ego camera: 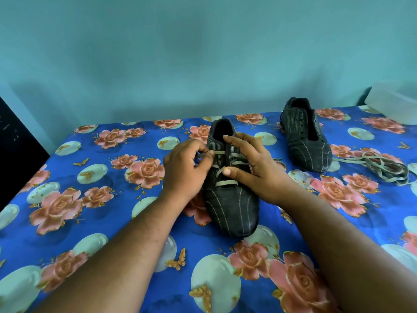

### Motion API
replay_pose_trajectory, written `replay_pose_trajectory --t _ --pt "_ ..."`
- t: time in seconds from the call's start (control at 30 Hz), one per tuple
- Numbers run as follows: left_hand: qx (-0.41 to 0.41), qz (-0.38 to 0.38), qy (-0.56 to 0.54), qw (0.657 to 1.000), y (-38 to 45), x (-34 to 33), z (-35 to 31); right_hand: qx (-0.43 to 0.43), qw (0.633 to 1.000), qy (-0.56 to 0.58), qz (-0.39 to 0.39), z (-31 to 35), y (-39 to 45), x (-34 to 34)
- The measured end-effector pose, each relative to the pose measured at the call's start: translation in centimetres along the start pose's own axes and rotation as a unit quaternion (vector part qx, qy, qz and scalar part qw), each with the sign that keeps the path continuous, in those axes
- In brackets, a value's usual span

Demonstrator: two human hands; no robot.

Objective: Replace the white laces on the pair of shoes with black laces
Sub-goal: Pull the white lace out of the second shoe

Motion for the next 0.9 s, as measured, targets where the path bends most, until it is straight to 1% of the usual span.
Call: replay_pose_trajectory --t 0.1,0.17,0.2,0.27,0.33,0.4,0.47,0.57,0.6,0.67,0.73,0.77,0.83,0.9 --pt "0.133 -0.003 0.028 0.991 0.5 0.3 2.2 -0.012 1.000 0.012 0.006 0.1 -0.1 0.0" --pt "0.175 -0.008 0.079 0.981 0.6 0.7 3.0 -0.024 0.999 0.023 0.008 -0.1 -0.1 -0.1" --pt "0.178 -0.017 0.114 0.977 0.6 1.0 3.0 -0.029 0.999 0.027 0.010 -0.2 -0.2 -0.1" --pt "0.166 -0.031 0.157 0.973 0.6 1.4 2.8 -0.042 0.999 0.022 0.019 -0.2 -0.3 0.1" --pt "0.131 -0.049 0.148 0.979 0.4 1.9 2.2 -0.063 0.997 0.017 0.032 -0.5 -0.4 0.2" --pt "0.079 -0.066 0.109 0.989 0.0 2.2 0.9 -0.080 0.995 0.008 0.055 -1.1 -0.4 0.1" --pt "0.044 -0.054 0.088 0.994 -0.6 2.1 -0.7 -0.095 0.992 0.001 0.077 -1.7 -0.6 0.1" --pt "0.056 -0.004 0.147 0.988 -1.2 1.0 -1.2 -0.125 0.987 0.005 0.103 -2.4 -0.8 0.8" --pt "0.060 0.001 0.152 0.987 -1.2 0.9 -1.1 -0.128 0.986 0.011 0.105 -2.5 -0.8 1.0" --pt "0.047 -0.022 0.133 0.990 -1.0 1.1 -0.8 -0.134 0.986 0.018 0.100 -2.6 -0.8 1.1" --pt "-0.003 -0.038 0.101 0.994 -0.9 1.3 -1.1 -0.139 0.985 0.015 0.098 -2.8 -0.8 0.9" --pt "-0.024 -0.022 0.068 0.997 -0.9 1.2 -1.2 -0.139 0.985 0.011 0.098 -2.8 -0.7 0.8" --pt "-0.047 0.037 0.004 0.998 -1.1 0.5 -1.5 -0.139 0.986 0.007 0.097 -3.0 -0.7 0.7" --pt "-0.062 0.067 -0.005 0.996 -1.3 -0.2 -1.6 -0.138 0.986 0.010 0.094 -3.1 -0.7 0.7"
Point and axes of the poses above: each hand's wrist, its own y-axis towards the middle knuckle, its own x-axis out of the back of the hand, z = x × y, the point moved 6 cm from there along y, towards the middle knuckle, and after that the axes turned 14 degrees about x, right-handed, at the moved point
